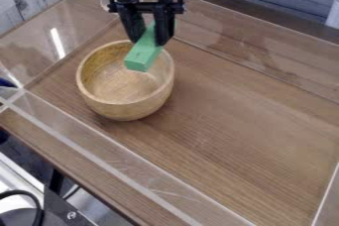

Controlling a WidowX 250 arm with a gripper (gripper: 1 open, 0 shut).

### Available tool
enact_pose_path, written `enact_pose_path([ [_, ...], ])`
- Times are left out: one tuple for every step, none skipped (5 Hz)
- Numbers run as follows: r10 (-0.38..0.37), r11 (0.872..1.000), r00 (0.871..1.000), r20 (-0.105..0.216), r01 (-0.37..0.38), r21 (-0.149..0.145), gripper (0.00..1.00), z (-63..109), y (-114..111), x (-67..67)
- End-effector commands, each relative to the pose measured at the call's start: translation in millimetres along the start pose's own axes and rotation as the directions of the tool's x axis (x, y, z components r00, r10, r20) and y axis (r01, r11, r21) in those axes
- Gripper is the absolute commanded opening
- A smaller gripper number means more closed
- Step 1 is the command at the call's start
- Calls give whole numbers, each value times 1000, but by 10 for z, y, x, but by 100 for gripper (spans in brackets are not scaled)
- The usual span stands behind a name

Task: Remove the green block from inside the brown bowl and put it on the table

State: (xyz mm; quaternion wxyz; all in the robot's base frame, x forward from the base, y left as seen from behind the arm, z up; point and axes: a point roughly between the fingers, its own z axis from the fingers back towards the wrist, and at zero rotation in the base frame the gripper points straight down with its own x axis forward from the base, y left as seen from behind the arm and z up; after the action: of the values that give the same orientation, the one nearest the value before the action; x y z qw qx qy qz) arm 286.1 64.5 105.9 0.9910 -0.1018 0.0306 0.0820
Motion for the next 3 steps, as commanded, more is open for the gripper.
enact_pose_path([
  [-19,1000,999,51,18,24,0,162,-11,51],
  [-18,999,999,35,17,41,0,131,18,23],
  [-17,999,1000,19,16,45,0,114,77,39],
])
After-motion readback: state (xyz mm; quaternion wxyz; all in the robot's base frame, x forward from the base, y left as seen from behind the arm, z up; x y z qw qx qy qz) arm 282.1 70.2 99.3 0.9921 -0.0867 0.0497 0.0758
